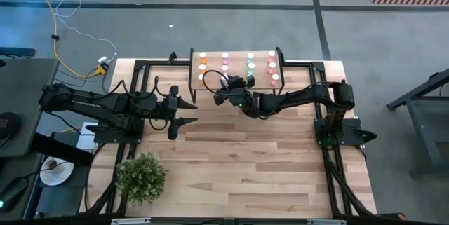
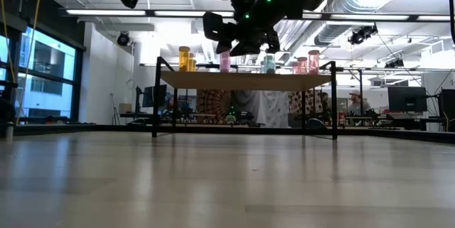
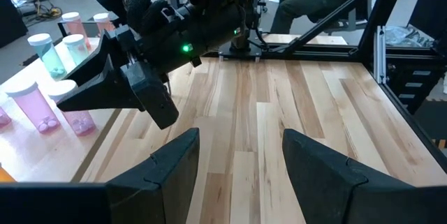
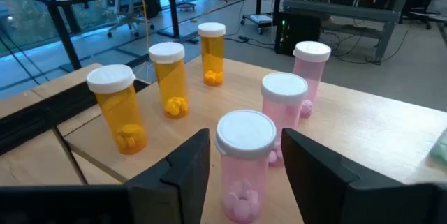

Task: Pick and place medicine bottles onto shelf by color
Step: Put the purple pill bottle on the shelf aligned with the other purple pill bottles, then adjust the shelf

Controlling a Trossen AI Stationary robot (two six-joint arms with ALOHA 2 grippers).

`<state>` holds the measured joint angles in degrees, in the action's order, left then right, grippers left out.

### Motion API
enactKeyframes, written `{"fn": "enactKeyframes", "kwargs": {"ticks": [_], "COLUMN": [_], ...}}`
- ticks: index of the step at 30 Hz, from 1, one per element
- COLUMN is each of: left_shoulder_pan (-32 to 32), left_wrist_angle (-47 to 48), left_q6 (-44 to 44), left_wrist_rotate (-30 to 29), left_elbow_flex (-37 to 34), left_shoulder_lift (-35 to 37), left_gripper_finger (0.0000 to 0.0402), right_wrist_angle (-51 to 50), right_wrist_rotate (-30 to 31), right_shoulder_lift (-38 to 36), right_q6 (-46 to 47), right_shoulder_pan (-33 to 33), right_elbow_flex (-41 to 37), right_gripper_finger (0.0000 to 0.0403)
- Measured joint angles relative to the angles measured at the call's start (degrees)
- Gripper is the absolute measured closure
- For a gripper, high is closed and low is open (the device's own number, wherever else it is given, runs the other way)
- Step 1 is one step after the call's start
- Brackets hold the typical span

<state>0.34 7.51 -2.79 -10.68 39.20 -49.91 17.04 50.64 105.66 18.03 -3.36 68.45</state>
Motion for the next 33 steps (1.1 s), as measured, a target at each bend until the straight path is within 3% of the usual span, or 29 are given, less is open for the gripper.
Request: {"fn": "enactKeyframes", "kwargs": {"ticks": [19, 33], "left_shoulder_pan": [0.0, 0.0], "left_wrist_angle": [0.04, 0.17], "left_q6": [0.0, 0.0], "left_wrist_rotate": [-0.01, 0.0], "left_elbow_flex": [0.0, 0.0], "left_shoulder_lift": [0.0, 0.0], "left_gripper_finger": [0.0204, 0.0204], "right_wrist_angle": [4.14, 4.35], "right_wrist_rotate": [-0.47, 2.93], "right_shoulder_lift": [-0.07, -2.03], "right_q6": [-3.13, -5.65], "right_shoulder_pan": [0.11, 1.52], "right_elbow_flex": [0.02, 0.07], "right_gripper_finger": [0.0233, 0.0233]}}
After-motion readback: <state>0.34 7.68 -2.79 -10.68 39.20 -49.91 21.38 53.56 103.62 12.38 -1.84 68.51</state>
